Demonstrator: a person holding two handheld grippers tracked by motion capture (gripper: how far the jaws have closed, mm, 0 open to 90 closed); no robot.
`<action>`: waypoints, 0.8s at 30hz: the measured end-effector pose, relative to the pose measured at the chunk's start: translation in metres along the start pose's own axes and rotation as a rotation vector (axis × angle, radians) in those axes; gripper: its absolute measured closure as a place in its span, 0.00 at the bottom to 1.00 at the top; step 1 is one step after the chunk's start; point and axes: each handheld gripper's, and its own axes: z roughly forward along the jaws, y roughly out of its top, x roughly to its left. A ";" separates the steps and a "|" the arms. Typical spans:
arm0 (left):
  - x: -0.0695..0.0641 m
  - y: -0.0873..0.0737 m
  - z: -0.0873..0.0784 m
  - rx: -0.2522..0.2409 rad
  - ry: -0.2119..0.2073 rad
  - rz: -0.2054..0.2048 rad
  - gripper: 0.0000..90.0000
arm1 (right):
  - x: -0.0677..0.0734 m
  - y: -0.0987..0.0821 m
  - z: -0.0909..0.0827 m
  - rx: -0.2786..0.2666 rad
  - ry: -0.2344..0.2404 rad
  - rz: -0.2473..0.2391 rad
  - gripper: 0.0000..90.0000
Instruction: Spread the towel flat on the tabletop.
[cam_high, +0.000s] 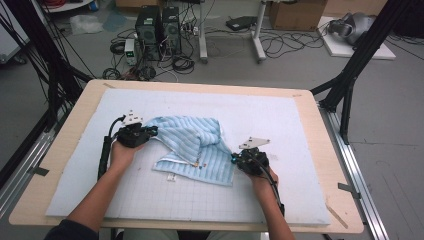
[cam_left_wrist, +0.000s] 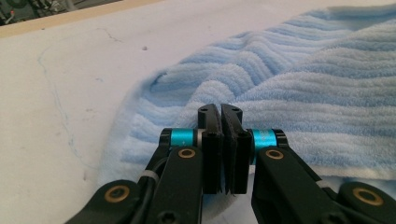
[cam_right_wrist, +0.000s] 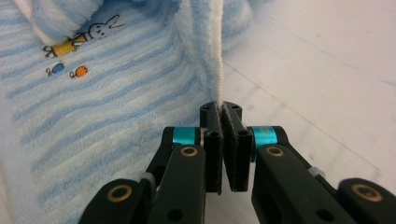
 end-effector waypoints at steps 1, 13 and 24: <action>0.001 0.000 0.001 -0.007 0.013 -0.004 0.96 | -0.004 -0.003 -0.003 0.004 -0.003 0.012 0.97; 0.020 -0.008 0.004 -0.035 0.104 -0.072 0.89 | -0.020 -0.022 -0.024 0.002 -0.096 0.057 0.89; -0.021 -0.005 -0.024 -0.089 -0.081 0.021 0.50 | -0.021 -0.021 -0.035 -0.110 -0.117 0.092 0.59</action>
